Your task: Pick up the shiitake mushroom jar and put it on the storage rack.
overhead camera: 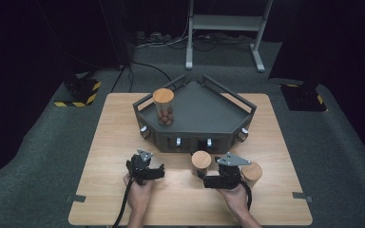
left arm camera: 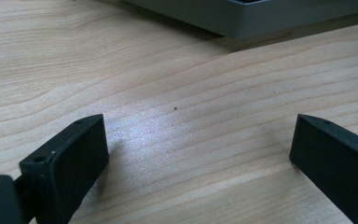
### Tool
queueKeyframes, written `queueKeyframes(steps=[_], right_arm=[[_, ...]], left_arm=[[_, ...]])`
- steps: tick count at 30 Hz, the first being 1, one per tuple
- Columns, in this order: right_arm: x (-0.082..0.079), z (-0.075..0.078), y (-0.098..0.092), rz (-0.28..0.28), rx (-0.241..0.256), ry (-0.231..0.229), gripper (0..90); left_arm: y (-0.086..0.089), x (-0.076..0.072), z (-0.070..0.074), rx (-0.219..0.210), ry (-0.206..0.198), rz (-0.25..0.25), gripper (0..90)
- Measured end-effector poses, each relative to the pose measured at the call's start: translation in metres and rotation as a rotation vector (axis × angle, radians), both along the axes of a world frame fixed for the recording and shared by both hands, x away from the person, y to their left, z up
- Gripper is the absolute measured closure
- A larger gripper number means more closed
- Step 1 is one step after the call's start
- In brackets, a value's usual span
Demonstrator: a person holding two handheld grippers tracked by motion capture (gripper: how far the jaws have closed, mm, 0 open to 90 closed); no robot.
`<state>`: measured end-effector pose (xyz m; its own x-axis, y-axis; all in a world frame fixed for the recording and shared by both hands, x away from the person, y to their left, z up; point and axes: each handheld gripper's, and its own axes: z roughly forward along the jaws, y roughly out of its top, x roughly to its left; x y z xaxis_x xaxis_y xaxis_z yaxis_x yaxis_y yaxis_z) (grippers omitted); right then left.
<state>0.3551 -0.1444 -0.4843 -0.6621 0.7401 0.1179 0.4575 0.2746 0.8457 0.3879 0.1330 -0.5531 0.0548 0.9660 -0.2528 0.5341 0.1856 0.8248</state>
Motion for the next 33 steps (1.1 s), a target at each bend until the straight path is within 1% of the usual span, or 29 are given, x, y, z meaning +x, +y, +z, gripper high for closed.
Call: queueKeyframes(steps=[4, 7, 15, 17, 33], right_arm=[[0.0, -0.007, 0.004, -0.013, -0.017, 0.02, 9.7], [0.0, -0.011, 0.006, -0.017, -0.027, 0.022, 9.9], [0.003, -0.022, 0.015, -0.045, -0.06, 0.049, 11.1], [0.004, -0.023, 0.016, -0.05, -0.069, 0.048, 11.9], [0.015, -0.035, 0.028, -0.079, -0.089, 0.069, 16.4]], left_arm=[[0.0, 0.0, 0.0, 0.0, 0.0, 0.0, 4.1], [0.0, 0.0, 0.0, 0.0, 0.0, 0.0, 4.1], [0.0, 0.0, 0.0, 0.0, 0.0, 0.0, 4.1], [0.0, 0.0, 0.0, 0.001, 0.001, -0.001, 4.1], [0.0, 0.0, 0.0, 0.002, 0.002, -0.001, 4.1]])
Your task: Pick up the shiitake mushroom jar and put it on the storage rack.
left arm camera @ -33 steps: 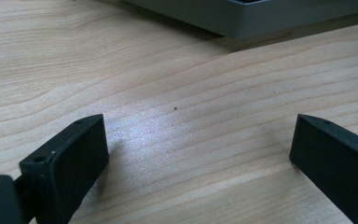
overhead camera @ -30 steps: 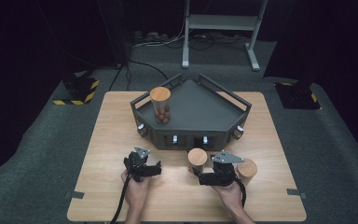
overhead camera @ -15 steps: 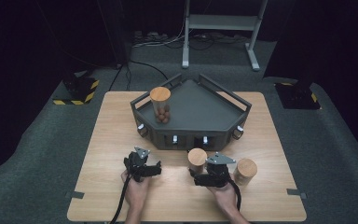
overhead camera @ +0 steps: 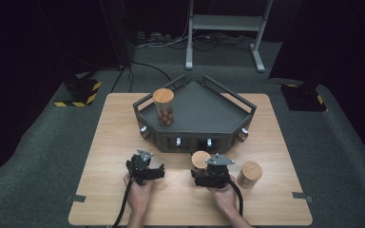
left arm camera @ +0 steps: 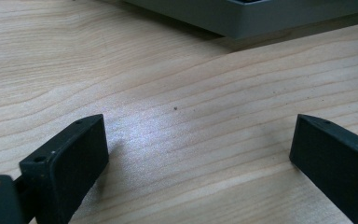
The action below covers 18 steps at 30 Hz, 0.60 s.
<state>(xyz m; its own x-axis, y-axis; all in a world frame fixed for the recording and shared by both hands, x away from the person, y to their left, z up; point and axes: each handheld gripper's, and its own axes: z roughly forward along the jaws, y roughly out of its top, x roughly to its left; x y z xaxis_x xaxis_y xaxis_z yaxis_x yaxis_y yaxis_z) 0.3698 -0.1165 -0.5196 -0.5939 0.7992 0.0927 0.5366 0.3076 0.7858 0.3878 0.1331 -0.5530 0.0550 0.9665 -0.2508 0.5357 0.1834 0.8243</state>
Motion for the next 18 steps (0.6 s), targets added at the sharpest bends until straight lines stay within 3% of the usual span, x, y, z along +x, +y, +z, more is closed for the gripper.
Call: queueKeyframes(steps=[18], right_arm=[[0.0044, -0.0064, 0.0049, -0.027, -0.015, -0.031, 23.8]], left_arm=[[0.0, 0.0, 0.0, 0.0, 0.0, 0.0, 4.1]])
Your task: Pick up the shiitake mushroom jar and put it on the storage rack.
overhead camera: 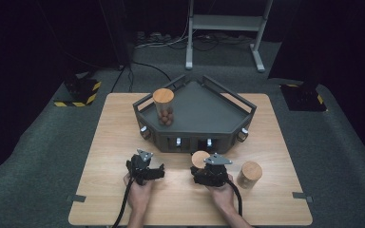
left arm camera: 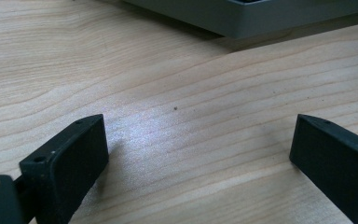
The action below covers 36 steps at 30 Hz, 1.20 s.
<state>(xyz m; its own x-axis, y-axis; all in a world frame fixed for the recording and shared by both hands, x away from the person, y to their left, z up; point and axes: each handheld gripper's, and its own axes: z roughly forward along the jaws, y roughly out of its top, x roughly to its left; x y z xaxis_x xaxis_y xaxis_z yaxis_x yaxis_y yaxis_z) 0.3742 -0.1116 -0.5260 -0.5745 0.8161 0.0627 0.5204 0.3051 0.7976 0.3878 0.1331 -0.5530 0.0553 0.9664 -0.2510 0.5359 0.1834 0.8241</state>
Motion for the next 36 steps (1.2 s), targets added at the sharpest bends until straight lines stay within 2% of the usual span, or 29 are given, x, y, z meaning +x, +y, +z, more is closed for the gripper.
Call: queueKeyframes(steps=[7, 13, 19, 26, 32, 36], right_arm=[[-0.003, 0.001, 0.003, -0.003, -0.04, -0.056, 25.4], [-0.004, 0.002, 0.003, 0.0, -0.044, -0.053, 25.4], [-0.008, 0.009, 0.001, 0.019, -0.034, -0.069, 25.4], [-0.01, 0.017, -0.003, 0.034, -0.014, -0.067, 25.4], [-0.011, 0.03, -0.006, 0.046, 0.007, -0.075, 25.5], [-0.01, 0.036, -0.008, 0.053, 0.027, -0.063, 25.4]], left_arm=[[0.0, 0.0, 0.0, 0.0, 0.0, -0.001, 4.1], [0.0, 0.0, 0.0, -0.001, -0.002, 0.001, 4.1], [0.0, 0.0, 0.0, -0.001, -0.002, 0.001, 4.1], [0.0, 0.0, 0.0, -0.001, -0.001, 0.0, 4.1], [0.0, 0.0, 0.0, -0.001, -0.001, 0.0, 4.1], [0.0, 0.0, 0.0, -0.001, -0.001, 0.0, 4.1]])
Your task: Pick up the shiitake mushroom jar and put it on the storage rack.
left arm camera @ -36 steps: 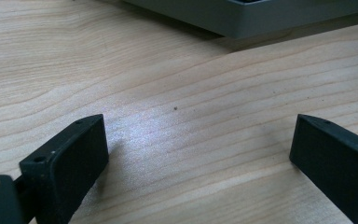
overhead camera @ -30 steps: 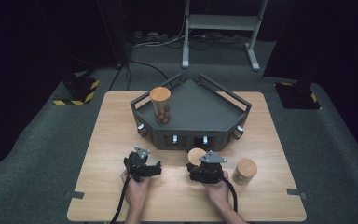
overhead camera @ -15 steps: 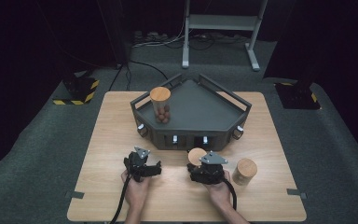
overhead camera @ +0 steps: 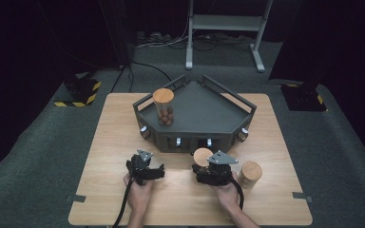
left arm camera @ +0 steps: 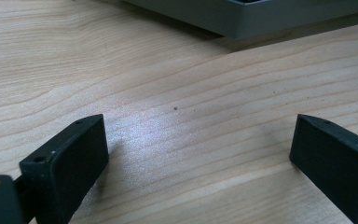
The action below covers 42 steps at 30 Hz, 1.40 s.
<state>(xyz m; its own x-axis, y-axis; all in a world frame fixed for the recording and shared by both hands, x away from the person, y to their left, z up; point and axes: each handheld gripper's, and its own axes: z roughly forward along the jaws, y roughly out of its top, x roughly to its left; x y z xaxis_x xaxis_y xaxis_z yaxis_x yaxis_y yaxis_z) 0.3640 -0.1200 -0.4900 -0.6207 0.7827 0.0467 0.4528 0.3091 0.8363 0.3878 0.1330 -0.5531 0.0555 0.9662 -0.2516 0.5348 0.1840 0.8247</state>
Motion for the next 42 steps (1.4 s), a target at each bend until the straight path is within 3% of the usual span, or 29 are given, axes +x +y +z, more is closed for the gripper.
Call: queueKeyframes(steps=[15, 42], right_arm=[[-0.001, 0.03, -0.007, 0.036, 0.047, 0.006, 25.4], [0.016, 0.082, -0.005, 0.063, 0.048, -0.037, 25.4]], left_arm=[[0.0, 0.0, 0.0, 0.001, 0.001, 0.0, 4.1], [0.0, 0.0, 0.0, 0.001, 0.0, 0.0, 4.2]])
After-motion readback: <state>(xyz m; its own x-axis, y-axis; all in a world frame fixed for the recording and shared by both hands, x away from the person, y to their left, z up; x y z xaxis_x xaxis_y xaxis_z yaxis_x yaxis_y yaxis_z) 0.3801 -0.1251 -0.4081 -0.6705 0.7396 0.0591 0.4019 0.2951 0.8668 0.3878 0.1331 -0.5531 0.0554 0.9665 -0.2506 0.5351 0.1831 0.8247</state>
